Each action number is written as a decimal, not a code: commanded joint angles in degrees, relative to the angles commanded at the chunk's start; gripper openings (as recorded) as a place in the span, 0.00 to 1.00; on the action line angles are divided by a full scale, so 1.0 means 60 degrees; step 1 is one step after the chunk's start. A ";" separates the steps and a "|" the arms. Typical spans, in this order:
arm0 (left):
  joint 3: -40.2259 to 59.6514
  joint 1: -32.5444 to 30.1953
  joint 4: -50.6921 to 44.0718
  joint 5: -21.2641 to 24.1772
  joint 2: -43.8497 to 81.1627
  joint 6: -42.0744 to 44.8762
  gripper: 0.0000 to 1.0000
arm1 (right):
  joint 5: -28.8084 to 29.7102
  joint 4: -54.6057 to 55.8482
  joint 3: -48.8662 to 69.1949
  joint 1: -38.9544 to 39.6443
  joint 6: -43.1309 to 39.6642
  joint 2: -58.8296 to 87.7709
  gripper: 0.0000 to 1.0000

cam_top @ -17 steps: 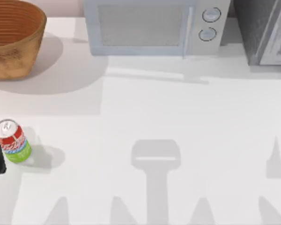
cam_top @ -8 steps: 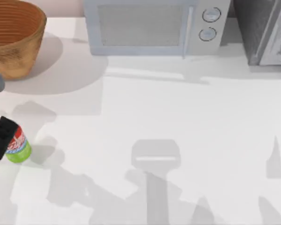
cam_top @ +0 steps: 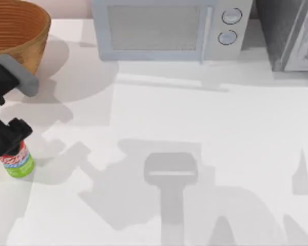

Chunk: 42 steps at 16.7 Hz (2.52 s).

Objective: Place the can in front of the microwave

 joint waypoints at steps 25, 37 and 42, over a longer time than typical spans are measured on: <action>-0.0967 -0.0010 0.1741 0.0037 0.1267 0.0348 0.70 | 0.0000 0.0000 0.0000 0.0000 0.0000 0.0000 1.00; -0.0967 -0.0010 0.1741 0.0037 0.1267 0.0348 0.00 | 0.0000 0.0000 0.0000 0.0000 0.0000 0.0000 1.00; -0.0967 -0.0010 0.1741 0.0037 0.1267 0.0348 0.00 | 0.0000 0.0000 0.0000 0.0000 0.0000 0.0000 1.00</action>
